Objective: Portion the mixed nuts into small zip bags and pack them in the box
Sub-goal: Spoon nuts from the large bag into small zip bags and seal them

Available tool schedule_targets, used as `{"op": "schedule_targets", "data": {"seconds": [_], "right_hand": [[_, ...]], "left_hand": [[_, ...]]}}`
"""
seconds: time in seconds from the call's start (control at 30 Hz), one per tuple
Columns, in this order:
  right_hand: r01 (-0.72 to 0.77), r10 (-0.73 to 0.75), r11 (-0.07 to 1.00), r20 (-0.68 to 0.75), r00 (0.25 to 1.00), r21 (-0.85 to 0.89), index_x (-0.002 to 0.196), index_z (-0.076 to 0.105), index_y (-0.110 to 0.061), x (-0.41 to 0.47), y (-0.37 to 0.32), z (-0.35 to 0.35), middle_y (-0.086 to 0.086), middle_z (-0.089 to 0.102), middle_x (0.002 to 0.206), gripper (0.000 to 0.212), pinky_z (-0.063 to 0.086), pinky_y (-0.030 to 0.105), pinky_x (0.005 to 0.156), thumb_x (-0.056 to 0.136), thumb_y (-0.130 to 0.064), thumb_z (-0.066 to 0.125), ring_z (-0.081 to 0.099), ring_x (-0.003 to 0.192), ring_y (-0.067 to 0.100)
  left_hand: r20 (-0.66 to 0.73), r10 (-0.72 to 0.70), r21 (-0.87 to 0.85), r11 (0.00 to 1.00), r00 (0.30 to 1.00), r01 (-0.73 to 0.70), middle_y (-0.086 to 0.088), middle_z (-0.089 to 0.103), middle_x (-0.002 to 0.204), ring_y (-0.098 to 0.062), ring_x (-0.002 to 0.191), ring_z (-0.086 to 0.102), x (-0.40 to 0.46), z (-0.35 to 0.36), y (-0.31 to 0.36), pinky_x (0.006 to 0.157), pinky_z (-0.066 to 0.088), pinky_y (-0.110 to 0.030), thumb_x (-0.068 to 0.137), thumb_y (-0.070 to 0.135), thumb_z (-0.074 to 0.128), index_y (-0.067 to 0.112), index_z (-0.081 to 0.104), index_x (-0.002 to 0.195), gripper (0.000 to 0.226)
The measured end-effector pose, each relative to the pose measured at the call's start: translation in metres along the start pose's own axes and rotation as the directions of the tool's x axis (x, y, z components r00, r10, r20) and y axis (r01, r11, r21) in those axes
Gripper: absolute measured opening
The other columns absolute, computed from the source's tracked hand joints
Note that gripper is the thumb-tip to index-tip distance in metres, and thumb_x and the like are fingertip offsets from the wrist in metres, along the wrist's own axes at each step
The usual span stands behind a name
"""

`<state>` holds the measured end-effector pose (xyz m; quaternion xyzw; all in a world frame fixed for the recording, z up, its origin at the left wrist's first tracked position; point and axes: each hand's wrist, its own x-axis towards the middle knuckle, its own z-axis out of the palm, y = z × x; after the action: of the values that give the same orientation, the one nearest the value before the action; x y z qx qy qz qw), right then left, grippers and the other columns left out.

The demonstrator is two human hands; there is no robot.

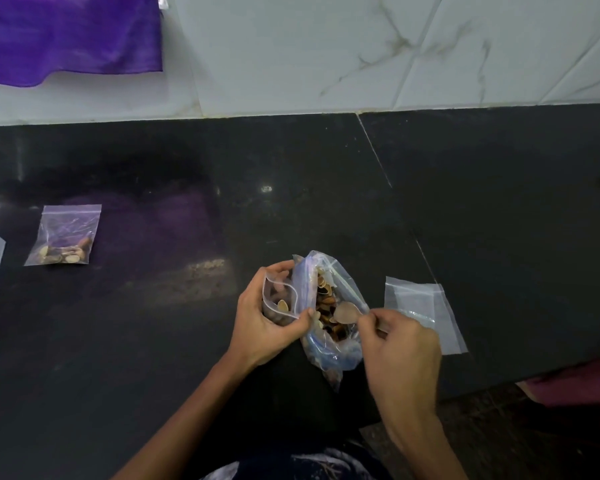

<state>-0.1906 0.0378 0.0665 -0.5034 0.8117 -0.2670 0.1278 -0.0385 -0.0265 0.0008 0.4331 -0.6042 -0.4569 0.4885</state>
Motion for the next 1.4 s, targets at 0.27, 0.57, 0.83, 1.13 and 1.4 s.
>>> {"op": "schedule_targets", "data": {"seconds": [0.27,0.57,0.83,1.13,1.4], "right_hand": [[-0.153,0.155,0.976,0.002,0.988,0.155,0.1,0.07,-0.015,0.018,-0.005,0.015,-0.007,0.065,0.069,0.018,0.049,0.017,0.052,0.093,-0.022,0.055,0.061,0.059,0.001],[-0.103,0.093,0.978,0.065,0.994,0.18,0.112,0.067,-0.019,0.019,-0.016,0.026,-0.014,0.062,0.072,0.024,0.051,0.017,0.06,0.096,-0.027,0.051,0.06,0.064,-0.002],[-0.593,0.386,0.603,0.455,0.803,0.534,0.098,0.065,-0.026,0.037,-0.009,0.025,-0.002,0.063,0.068,0.012,0.038,0.016,0.042,0.095,-0.024,0.054,0.045,0.04,0.0],[-0.645,0.429,0.445,0.484,0.762,0.621,0.095,0.069,-0.018,0.02,0.002,0.0,-0.001,0.06,0.063,0.013,0.03,0.013,0.032,0.093,-0.018,0.056,0.039,0.035,0.002],[-0.605,0.427,0.48,0.434,0.793,0.635,0.097,0.07,-0.02,0.005,0.015,-0.009,-0.004,0.061,0.058,0.016,0.029,0.013,0.032,0.094,-0.017,0.054,0.038,0.035,0.004]], "left_hand": [[0.026,-0.043,0.042,0.998,0.999,0.042,-0.001,0.065,0.113,-0.024,0.097,0.066,0.015,-0.004,-0.006,0.08,0.056,-0.046,0.065,0.03,0.077,0.01,0.059,0.113,0.054],[0.126,-0.1,0.007,0.995,0.987,0.1,0.003,0.069,0.095,-0.014,0.082,0.069,0.022,-0.003,-0.003,0.069,0.054,-0.022,0.064,0.026,0.072,0.025,0.06,0.106,0.044],[0.134,-0.082,0.015,0.997,0.988,0.08,0.001,0.069,0.094,-0.016,0.081,0.069,0.021,-0.004,-0.004,0.07,0.055,-0.026,0.065,0.024,0.073,0.017,0.061,0.111,0.047],[0.052,-0.022,-0.012,1.0,0.998,0.023,0.0,0.065,0.114,-0.025,0.1,0.065,0.013,-0.003,-0.003,0.08,0.057,-0.039,0.068,0.028,0.078,0.012,0.059,0.108,0.047],[-0.005,0.018,0.03,0.999,1.0,-0.018,0.007,0.065,0.097,-0.012,0.083,0.066,0.012,-0.006,0.006,0.071,0.054,-0.021,0.067,0.034,0.077,0.018,0.057,0.095,0.038]]}}
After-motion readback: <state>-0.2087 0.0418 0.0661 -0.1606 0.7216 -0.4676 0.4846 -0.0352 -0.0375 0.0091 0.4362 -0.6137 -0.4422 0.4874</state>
